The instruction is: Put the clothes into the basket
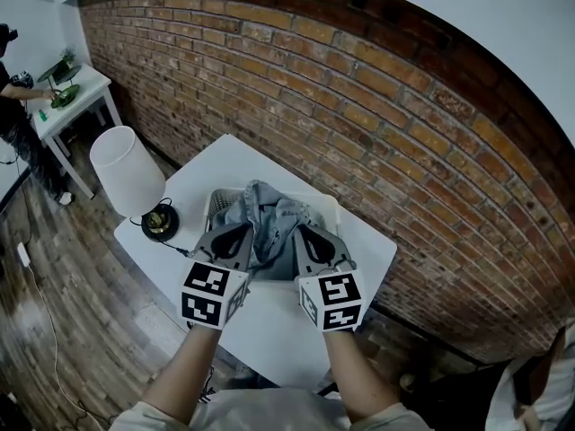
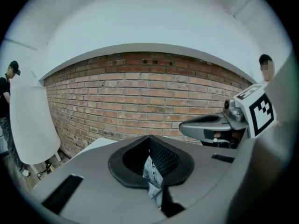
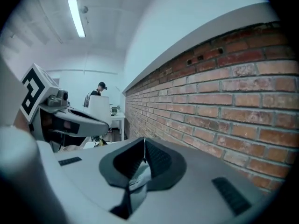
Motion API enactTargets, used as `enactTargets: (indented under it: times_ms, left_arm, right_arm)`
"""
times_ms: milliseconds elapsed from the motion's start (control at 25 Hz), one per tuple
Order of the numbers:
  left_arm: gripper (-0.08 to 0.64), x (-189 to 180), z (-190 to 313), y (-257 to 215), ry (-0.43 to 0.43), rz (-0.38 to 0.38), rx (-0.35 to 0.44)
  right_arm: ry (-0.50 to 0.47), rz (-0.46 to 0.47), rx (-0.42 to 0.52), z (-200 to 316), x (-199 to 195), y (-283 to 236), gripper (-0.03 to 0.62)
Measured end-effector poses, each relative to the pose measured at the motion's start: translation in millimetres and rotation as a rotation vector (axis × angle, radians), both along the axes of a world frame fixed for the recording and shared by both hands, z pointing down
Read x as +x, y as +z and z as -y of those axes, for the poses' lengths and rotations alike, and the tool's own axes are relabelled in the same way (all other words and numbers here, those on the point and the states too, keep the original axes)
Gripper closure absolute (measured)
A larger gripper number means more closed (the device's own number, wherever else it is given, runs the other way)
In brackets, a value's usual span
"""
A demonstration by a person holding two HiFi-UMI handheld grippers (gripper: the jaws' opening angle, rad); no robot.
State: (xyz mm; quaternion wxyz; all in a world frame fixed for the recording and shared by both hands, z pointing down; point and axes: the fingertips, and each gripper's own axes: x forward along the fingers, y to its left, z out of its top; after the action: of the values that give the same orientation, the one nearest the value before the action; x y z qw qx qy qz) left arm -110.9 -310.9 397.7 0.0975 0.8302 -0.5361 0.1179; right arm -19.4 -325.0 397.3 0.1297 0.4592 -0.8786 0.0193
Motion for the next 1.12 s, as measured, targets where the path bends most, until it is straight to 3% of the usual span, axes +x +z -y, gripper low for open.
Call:
enactTargets:
  times_ms: [600,1120]
  left_arm:
    - [0.551,31.8,-86.8,-83.3,0.022,0.019,0.255]
    - [0.551,44.6,-144.3,-98.6,-0.001,0.009,0.318]
  right_arm:
    - [0.006,0.031,0.237,-83.0,8.8,-82.4,0.584]
    - [0.009,0.089,0.334,-145.5,21.4,-110.8,0.584]
